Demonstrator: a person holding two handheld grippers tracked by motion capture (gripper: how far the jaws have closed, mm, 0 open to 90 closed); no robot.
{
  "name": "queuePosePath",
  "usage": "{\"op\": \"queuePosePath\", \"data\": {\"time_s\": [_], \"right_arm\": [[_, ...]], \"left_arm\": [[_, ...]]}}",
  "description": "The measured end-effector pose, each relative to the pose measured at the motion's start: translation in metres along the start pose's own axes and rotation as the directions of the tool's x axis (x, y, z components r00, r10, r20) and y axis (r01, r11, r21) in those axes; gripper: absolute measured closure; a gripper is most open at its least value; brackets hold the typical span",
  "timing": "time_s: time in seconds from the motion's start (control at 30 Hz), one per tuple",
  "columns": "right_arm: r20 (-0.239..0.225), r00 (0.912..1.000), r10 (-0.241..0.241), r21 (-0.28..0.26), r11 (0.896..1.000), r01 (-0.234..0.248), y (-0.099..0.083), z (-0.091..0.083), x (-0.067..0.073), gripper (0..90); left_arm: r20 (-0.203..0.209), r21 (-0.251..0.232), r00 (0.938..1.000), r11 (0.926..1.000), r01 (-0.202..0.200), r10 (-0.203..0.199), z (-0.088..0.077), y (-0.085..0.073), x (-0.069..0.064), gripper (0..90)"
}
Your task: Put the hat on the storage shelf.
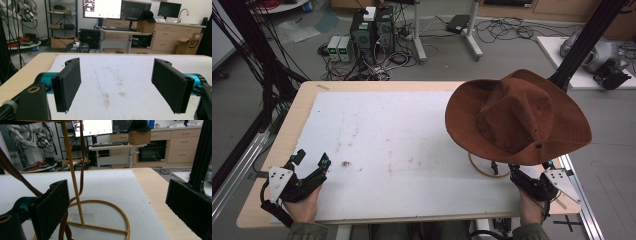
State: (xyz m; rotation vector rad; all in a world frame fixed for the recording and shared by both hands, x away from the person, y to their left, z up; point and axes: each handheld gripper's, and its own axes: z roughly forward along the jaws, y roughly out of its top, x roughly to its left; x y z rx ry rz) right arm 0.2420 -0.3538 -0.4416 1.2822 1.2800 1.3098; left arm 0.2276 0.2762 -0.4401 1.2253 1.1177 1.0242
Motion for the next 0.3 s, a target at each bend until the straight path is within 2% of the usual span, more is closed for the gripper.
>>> {"op": "queuePosePath", "data": {"time_s": [0.3], "right_arm": [[-0.003, 1.0, 0.005, -0.003, 1.0, -0.006, -0.0003, 0.001, 0.0004, 4.4]], "left_arm": [[-0.002, 0.0, 1.0, 1.0, 0.0, 0.0, 0.0008, -0.0004, -0.0004, 24.2]]}}
